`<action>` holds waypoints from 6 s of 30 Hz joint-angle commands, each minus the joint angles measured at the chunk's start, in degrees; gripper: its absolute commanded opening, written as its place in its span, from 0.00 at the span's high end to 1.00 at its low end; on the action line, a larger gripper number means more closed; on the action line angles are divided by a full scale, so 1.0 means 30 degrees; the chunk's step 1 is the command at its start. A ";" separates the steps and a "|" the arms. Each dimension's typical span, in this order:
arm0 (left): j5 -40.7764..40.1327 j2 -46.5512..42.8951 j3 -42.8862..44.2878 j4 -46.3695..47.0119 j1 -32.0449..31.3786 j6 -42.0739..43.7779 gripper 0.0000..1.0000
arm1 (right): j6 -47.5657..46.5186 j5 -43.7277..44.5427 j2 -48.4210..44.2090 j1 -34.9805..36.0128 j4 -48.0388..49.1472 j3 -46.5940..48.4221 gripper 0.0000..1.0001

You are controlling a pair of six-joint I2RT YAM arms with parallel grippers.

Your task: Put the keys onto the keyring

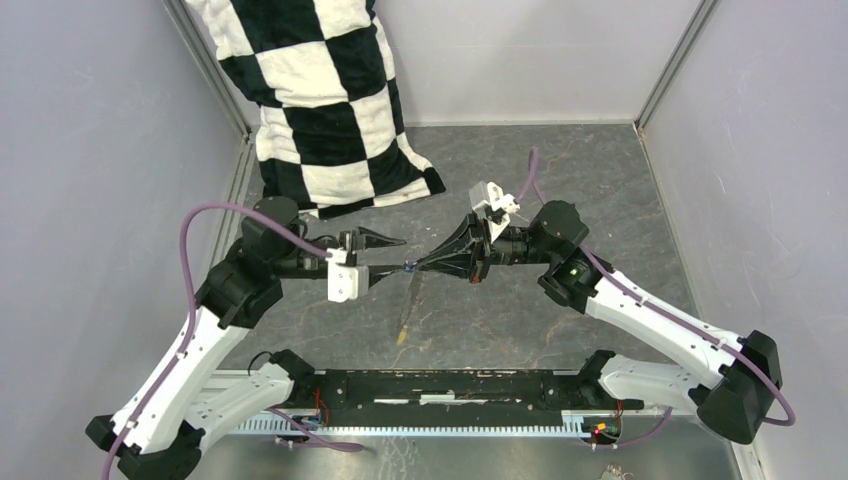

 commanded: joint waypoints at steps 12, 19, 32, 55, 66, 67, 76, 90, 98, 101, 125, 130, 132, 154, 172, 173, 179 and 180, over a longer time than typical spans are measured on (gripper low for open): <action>0.2258 -0.1250 -0.0534 -0.1003 -0.0152 0.6688 0.53 | -0.0310 -0.2136 0.1840 -0.0061 -0.1775 0.3029 1.00; 0.2250 -0.0960 -0.0383 -0.2891 -0.0212 0.7996 0.62 | -0.0751 -0.2202 0.2212 -0.0080 -0.2687 0.3845 1.00; 0.1778 -0.1501 -0.0968 -0.3140 -0.0240 0.9113 0.81 | -0.0732 -0.1367 0.1720 -0.0470 -0.2632 0.3994 1.00; 0.0260 -0.2729 -0.1860 0.2290 -0.0269 0.1387 0.44 | 0.1438 -0.2897 0.1511 -0.0754 -0.0406 0.2918 1.00; 0.0819 -0.1742 -0.2726 0.4605 -0.0277 -0.4314 0.31 | 0.2337 -0.3459 0.1601 -0.0757 0.0556 0.2603 1.00; 0.0794 -0.1689 -0.2726 0.4579 -0.0270 -0.4185 0.33 | 0.2335 -0.3503 0.1615 -0.0779 0.0582 0.2594 1.00; 0.1177 -0.1818 -0.2918 0.4667 -0.0269 -0.3111 0.65 | 0.2243 -0.3426 0.1546 -0.0764 0.0591 0.2481 1.00; -0.0764 -0.2998 -0.3888 0.5230 -0.0269 -0.0188 0.98 | 0.2250 -0.2793 0.1454 -0.0786 0.0396 0.2495 1.00; -0.0422 -0.4766 -0.5668 0.4981 -0.0269 0.4962 0.98 | 0.3535 -0.1693 0.1235 -0.0786 0.2191 0.1741 1.00; -0.0127 -0.5474 -0.6325 0.4040 -0.0269 0.8930 0.98 | 0.4564 -0.1135 0.1218 -0.0780 0.3623 0.1085 1.00; -0.0402 -0.6088 -0.8125 0.0705 -0.0269 2.2302 0.53 | 0.5784 0.0156 0.0703 -0.0790 0.6139 -0.0618 1.00; -0.0348 -0.6853 -0.7753 0.0684 -0.0269 1.8847 0.36 | 0.3695 0.0432 0.0175 -0.0793 0.4053 -0.0061 1.00; -0.0236 -0.7040 -0.7339 0.0696 -0.0269 1.6546 0.34 | 0.2314 0.0557 0.0000 -0.0790 0.2566 0.0327 1.00; 0.1785 -0.0753 -0.2143 0.5228 -0.0269 -1.0034 0.65 | -0.0339 -0.1888 0.0109 -0.0793 0.1705 0.0860 1.00; 0.1953 -0.0983 -0.2067 0.3988 -0.0284 -0.8044 0.53 | -0.0660 -0.1890 0.0137 -0.0786 0.1068 0.0943 1.00; 0.1782 -0.1001 -0.2120 0.4275 -0.0271 -0.8287 0.52 | -0.0678 -0.1919 0.0158 -0.0771 0.1050 0.0943 1.00; 0.1155 -0.0811 -0.2481 0.5847 -0.0271 -1.0956 0.55 | -0.0636 -0.1821 0.0187 -0.0738 0.1127 0.0884 1.00; 0.1279 -0.0690 -0.2516 0.5884 -0.0269 -1.1219 0.56 | -0.0614 -0.1806 0.0160 -0.0770 0.1167 0.0856 1.00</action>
